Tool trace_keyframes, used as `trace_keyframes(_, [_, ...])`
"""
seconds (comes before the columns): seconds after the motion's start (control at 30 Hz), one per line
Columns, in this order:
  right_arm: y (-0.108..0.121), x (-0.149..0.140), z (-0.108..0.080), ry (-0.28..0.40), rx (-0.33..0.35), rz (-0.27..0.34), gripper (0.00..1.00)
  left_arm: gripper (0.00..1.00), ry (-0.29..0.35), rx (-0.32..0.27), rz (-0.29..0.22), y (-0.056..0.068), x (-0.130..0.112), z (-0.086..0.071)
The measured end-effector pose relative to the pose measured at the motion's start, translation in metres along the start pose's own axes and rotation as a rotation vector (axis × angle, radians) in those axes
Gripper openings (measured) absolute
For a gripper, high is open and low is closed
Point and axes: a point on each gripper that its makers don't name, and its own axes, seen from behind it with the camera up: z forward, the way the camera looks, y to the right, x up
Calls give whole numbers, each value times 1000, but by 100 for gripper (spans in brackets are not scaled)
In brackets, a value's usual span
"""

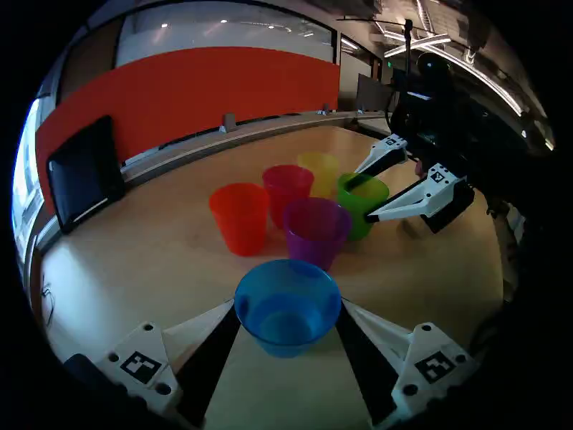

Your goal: Pour water

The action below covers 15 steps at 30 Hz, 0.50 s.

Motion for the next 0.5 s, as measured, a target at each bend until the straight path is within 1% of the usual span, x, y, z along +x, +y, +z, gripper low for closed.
trace_keyframes(0.17, [-1, 11, -13, 25, -15, -5, 91, 87, 37, 7, 7, 5, 11, -15])
trace_keyframes(0.5, [-12, 38, -49, 92, -46, 3, 91, 87, 144, 35, 21, 18, 42, -51])
